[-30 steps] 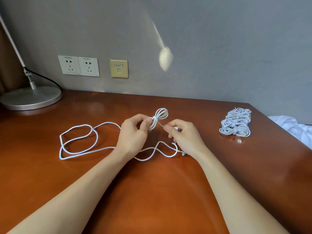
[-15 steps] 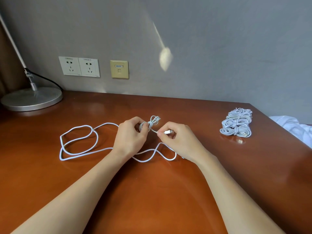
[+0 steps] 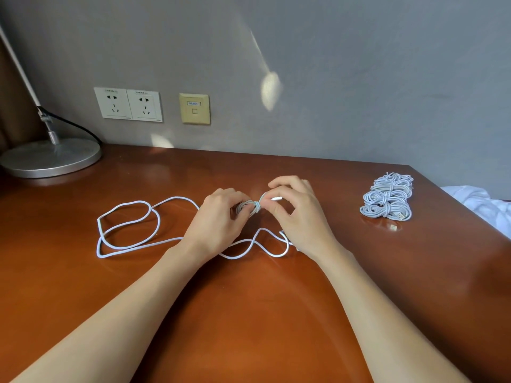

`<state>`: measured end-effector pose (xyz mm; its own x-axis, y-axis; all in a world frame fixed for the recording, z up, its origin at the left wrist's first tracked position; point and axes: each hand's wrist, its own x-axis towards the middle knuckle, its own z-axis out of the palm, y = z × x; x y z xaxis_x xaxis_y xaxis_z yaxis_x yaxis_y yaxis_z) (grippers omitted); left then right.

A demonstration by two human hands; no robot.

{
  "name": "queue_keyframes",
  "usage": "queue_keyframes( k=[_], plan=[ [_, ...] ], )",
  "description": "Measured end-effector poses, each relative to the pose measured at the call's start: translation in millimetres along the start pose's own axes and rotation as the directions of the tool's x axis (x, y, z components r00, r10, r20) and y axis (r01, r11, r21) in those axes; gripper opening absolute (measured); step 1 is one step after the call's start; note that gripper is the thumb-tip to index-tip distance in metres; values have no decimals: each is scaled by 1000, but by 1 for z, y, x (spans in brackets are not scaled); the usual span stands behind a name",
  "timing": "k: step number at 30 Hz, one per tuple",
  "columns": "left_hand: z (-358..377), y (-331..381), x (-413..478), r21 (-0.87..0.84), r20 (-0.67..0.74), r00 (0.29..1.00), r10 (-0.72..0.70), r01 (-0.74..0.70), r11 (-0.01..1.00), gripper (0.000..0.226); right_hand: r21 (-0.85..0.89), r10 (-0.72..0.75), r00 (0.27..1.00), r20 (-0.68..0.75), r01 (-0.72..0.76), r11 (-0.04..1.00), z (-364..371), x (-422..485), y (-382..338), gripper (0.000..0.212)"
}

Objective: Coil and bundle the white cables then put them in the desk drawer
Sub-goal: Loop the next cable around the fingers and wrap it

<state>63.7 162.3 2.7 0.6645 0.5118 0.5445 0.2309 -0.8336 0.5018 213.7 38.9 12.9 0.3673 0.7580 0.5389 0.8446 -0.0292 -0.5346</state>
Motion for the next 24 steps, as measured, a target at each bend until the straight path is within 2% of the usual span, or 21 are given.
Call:
queue_keyframes(
  k=[5,9,15,18,20,24],
  plan=[
    [3,3,-2,35,65,994,92,-94,995,21,71,61,998,-3,-60,996,1,-1,0,14],
    [5,3,-2,25,67,992,104,-105,994,29,74,124,987,-98,-117,990,5,0,1,16],
    [3,4,-3,50,51,995,91,-94,994,52,174,188,976,-108,-168,970,6,1,-2,13],
    [4,6,-4,43,23,997,70,-70,997,53,203,200,975,-100,-177,963,6,1,-5,13],
    [4,5,-5,-4,-7,999,43,-43,999,45,226,199,976,-89,-175,958,7,0,-7,13],
    [3,8,-4,-231,-53,996,-73,59,971,11,259,193,980,-54,-173,950,8,-1,-9,12]
  ],
)
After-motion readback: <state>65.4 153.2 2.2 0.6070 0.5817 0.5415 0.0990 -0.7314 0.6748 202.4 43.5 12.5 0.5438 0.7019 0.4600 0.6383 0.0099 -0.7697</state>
